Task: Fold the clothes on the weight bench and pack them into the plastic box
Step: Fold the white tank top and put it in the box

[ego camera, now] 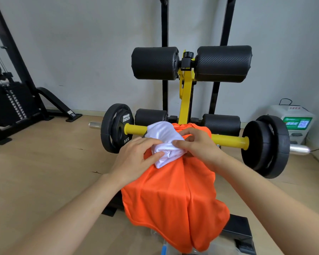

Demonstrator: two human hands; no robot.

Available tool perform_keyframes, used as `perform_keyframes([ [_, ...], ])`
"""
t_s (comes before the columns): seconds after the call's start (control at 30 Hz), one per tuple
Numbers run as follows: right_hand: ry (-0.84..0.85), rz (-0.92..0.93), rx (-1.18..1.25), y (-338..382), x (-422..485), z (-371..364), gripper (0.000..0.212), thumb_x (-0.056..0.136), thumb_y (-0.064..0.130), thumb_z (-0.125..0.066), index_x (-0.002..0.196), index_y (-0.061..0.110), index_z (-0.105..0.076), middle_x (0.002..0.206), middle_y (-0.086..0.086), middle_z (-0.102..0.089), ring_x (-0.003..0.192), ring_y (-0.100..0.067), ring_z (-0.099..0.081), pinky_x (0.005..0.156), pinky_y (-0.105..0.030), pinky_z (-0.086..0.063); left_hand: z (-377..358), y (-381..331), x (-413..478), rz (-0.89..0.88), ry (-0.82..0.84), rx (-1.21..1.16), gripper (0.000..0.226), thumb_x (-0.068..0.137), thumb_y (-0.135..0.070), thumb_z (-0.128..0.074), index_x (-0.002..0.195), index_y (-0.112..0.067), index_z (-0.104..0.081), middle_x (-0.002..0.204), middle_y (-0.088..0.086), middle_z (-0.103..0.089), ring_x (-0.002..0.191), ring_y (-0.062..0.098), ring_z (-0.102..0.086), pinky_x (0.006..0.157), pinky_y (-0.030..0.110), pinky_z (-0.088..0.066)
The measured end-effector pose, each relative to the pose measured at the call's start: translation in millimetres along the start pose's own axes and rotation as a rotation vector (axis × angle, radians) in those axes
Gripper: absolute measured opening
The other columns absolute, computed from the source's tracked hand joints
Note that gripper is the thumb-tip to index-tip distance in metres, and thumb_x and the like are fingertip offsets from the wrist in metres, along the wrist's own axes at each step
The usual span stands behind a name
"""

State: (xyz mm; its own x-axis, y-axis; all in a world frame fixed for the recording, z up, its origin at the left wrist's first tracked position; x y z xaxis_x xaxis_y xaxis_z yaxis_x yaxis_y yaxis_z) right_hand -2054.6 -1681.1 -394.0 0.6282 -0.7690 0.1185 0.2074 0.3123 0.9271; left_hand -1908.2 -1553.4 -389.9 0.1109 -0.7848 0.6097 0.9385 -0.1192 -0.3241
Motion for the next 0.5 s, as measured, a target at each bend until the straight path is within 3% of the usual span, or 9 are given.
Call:
perform_keyframes([
  [0.07, 0.041, 0.008, 0.009, 7, -1, 14, 0.022, 0.082, 0.019, -0.077, 0.103, 0.018, -0.070, 0.070, -0.005, -0.061, 0.065, -0.013, -0.059, 0.062, -0.030, -0.048, 3, -13, 3, -0.060, -0.045, -0.028, 0.035, 0.086, -0.053, -0.066, 0.109, -0.027, -0.071, 0.090, -0.021, -0.061, 0.089, 0.007, -0.053, 0.079, 0.027, -0.047],
  [0.17, 0.077, 0.032, -0.097, 1, -1, 33, 0.029, 0.080, 0.009, -0.076, 0.107, 0.020, -0.072, 0.083, -0.014, -0.068, 0.074, -0.017, -0.063, 0.075, -0.039, -0.055, -14, -31, 2, -0.189, 0.116, -0.003, 0.039, 0.082, -0.057, -0.069, 0.113, -0.033, -0.072, 0.101, -0.021, -0.067, 0.100, 0.005, -0.053, 0.091, 0.022, -0.040],
  [0.27, -0.028, 0.083, -0.276, -11, -4, 41, 0.039, 0.077, 0.014, -0.079, 0.114, 0.024, -0.070, 0.103, -0.001, -0.070, 0.090, -0.011, -0.066, 0.091, -0.043, -0.054, -27, -28, -2, -0.177, 0.202, 0.005, 0.038, 0.085, -0.053, -0.065, 0.119, -0.037, -0.069, 0.108, -0.022, -0.065, 0.108, 0.001, -0.051, 0.096, 0.028, -0.040],
  [0.37, -0.090, 0.193, -0.300, -5, -10, 38, 0.031, 0.076, 0.025, -0.081, 0.106, 0.027, -0.073, 0.108, 0.011, -0.069, 0.098, -0.009, -0.062, 0.087, -0.033, -0.052, -20, -17, 3, -0.098, 0.098, -0.025, 0.023, 0.089, -0.035, -0.068, 0.111, -0.034, -0.073, 0.104, -0.019, -0.065, 0.103, 0.002, -0.054, 0.092, 0.023, -0.042],
  [0.5, -0.091, 0.243, -0.410, -1, -17, 23, 0.040, 0.076, 0.034, -0.082, 0.113, 0.029, -0.067, 0.103, 0.017, -0.065, 0.092, -0.003, -0.059, 0.079, -0.024, -0.048, -23, 4, 6, 0.035, 0.134, -0.043, 0.026, 0.088, -0.027, -0.069, 0.113, -0.034, -0.070, 0.113, -0.020, -0.062, 0.106, 0.003, -0.056, 0.089, 0.020, -0.045],
])
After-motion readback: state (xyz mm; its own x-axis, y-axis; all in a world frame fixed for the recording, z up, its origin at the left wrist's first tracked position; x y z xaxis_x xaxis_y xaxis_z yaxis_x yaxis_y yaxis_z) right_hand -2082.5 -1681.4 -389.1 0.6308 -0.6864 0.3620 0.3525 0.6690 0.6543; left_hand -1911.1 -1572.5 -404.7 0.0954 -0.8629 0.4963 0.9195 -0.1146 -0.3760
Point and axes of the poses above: each hand's wrist, its own x-axis towards the middle knuckle, its own z-axis out of the back of the hand, y = z × x, the point moved 7 cm from there along x, towards the middle knuckle
